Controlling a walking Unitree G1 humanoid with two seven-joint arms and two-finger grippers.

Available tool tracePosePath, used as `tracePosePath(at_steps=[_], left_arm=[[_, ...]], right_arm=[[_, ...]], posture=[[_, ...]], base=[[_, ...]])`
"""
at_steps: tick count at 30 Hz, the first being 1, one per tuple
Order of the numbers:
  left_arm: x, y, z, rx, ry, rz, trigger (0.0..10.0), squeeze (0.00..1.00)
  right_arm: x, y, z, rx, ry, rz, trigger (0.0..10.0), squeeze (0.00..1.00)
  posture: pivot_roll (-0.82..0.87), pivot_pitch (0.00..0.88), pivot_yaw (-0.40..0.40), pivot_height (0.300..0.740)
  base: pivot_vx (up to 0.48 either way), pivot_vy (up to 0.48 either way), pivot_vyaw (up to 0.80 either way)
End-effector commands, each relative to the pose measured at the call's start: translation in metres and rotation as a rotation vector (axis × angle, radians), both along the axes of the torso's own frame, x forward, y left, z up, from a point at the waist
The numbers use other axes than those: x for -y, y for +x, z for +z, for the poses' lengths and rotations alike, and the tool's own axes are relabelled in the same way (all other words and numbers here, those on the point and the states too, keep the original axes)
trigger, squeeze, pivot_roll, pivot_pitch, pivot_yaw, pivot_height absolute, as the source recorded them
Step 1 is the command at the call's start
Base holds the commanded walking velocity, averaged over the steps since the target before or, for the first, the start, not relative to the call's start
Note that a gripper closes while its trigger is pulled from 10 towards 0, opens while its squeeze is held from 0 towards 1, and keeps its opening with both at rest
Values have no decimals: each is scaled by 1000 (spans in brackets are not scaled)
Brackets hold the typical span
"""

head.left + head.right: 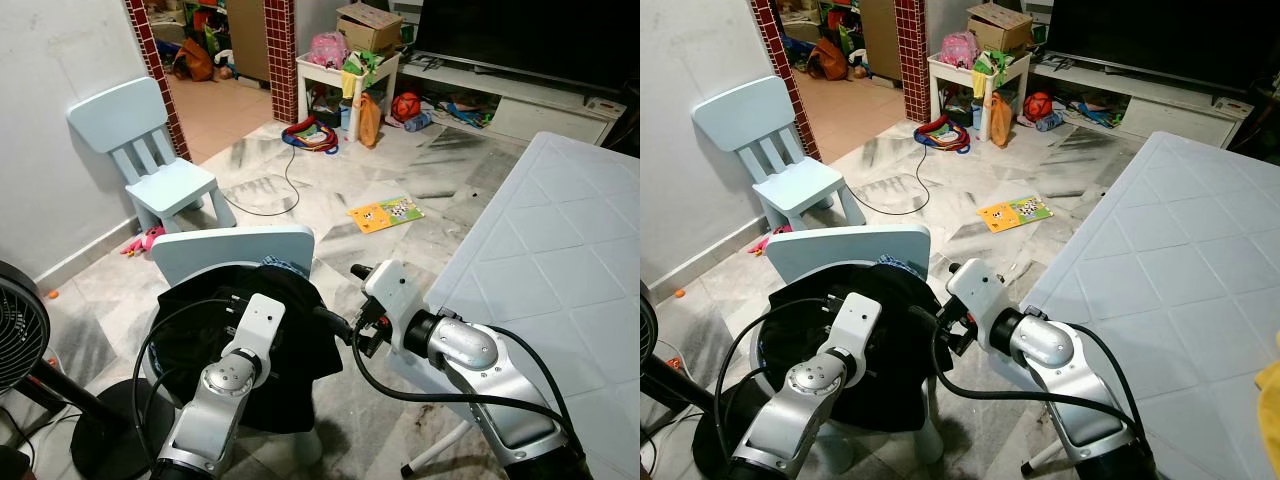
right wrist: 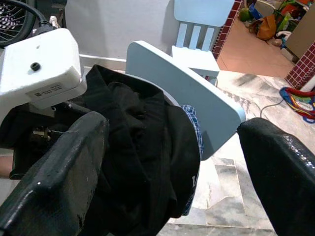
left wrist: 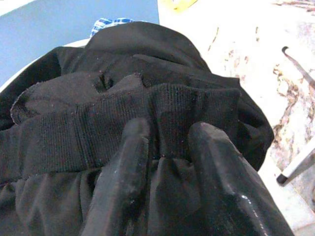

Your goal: Hang hanger

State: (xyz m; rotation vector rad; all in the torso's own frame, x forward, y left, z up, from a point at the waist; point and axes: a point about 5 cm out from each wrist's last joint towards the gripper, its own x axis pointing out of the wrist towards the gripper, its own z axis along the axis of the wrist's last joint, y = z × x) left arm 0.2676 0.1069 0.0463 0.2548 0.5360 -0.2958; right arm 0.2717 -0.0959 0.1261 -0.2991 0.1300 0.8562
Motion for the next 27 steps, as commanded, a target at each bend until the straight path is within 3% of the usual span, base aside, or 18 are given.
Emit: tracePosePath(at_steps=[1, 27], left_arm=[[1, 4, 5, 14, 8, 4, 10000, 1000], [7, 11, -6, -87, -5, -37, 10000, 1000]], right_arm=[[0, 3, 2, 9, -4, 8, 10000, 0], [-3, 0, 0, 9, -10, 28, 10000, 0]], posture=[[-149, 0, 1, 740], [-153, 0, 14, 740]], base=[[0, 0, 0], [0, 0, 0]])
